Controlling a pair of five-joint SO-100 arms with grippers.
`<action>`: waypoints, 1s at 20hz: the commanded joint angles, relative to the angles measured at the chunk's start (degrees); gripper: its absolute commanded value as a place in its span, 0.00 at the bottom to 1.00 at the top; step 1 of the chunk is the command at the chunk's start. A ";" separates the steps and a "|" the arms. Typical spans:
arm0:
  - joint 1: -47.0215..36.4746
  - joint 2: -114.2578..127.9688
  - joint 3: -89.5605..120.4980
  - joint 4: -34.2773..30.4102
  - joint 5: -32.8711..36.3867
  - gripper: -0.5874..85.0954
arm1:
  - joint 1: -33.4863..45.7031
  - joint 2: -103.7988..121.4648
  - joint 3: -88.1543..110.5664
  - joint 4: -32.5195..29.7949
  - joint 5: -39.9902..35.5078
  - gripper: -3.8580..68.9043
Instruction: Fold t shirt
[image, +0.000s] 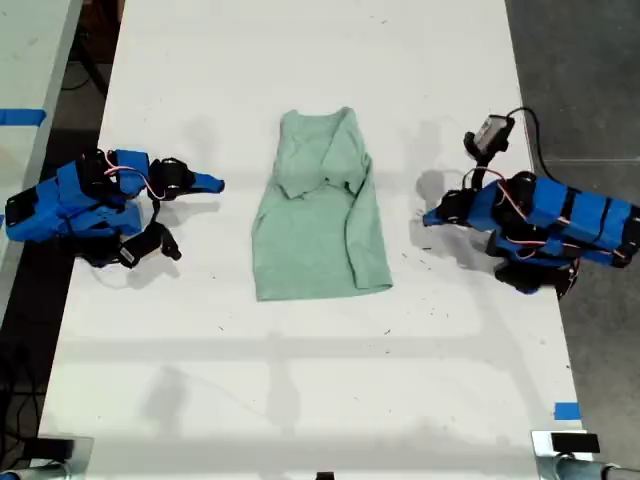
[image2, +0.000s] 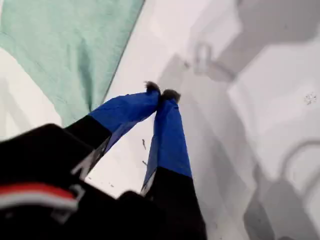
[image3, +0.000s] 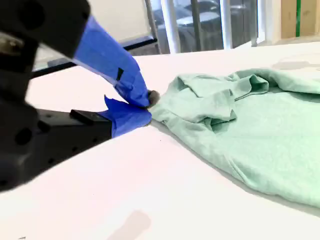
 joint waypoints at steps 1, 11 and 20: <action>-0.44 0.44 0.00 0.09 -1.14 0.01 | 0.97 17.93 6.59 6.06 3.52 0.07; -0.35 0.44 0.09 0.09 -1.14 0.01 | 4.31 18.19 9.14 5.10 5.54 0.07; -0.26 0.44 0.09 0.00 -1.14 0.01 | 4.48 18.19 9.23 5.10 5.54 0.07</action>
